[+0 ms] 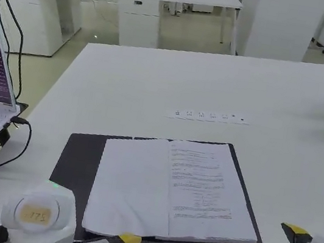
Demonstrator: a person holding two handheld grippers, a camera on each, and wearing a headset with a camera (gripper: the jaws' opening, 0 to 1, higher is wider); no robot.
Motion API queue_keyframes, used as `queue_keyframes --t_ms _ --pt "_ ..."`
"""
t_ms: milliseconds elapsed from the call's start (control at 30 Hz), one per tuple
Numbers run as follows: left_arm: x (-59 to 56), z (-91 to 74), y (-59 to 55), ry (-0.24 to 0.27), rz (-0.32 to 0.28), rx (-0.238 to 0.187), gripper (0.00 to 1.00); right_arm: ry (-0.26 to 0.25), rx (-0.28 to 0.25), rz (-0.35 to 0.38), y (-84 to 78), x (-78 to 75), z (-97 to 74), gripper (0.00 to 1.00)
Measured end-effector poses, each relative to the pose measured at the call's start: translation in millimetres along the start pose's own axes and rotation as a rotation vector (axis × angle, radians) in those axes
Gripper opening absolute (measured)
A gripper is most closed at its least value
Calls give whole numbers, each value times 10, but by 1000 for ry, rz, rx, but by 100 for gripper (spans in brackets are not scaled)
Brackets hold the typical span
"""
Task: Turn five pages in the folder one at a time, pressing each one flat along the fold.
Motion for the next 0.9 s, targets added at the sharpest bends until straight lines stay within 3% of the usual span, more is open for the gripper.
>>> queue_keyframes --t_ms 600,900 --pt "-894 772 241 -167 103 -9 80 7 -1 31 -29 -119 -20 94" --pt "-1235 1176 228 -201 141 -14 78 6 0 52 -23 -286 -32 94"
Point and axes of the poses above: the centre of the closed fingertips' face, and the gripper's own axes: z roughly forward along the fingers, x roughly to its left, y roughly out of its top, the point moved 1 cm from there along -z, roughly backward along the fingers, and after that the axes turned 5 degrees about y, right-handed, at the moved point
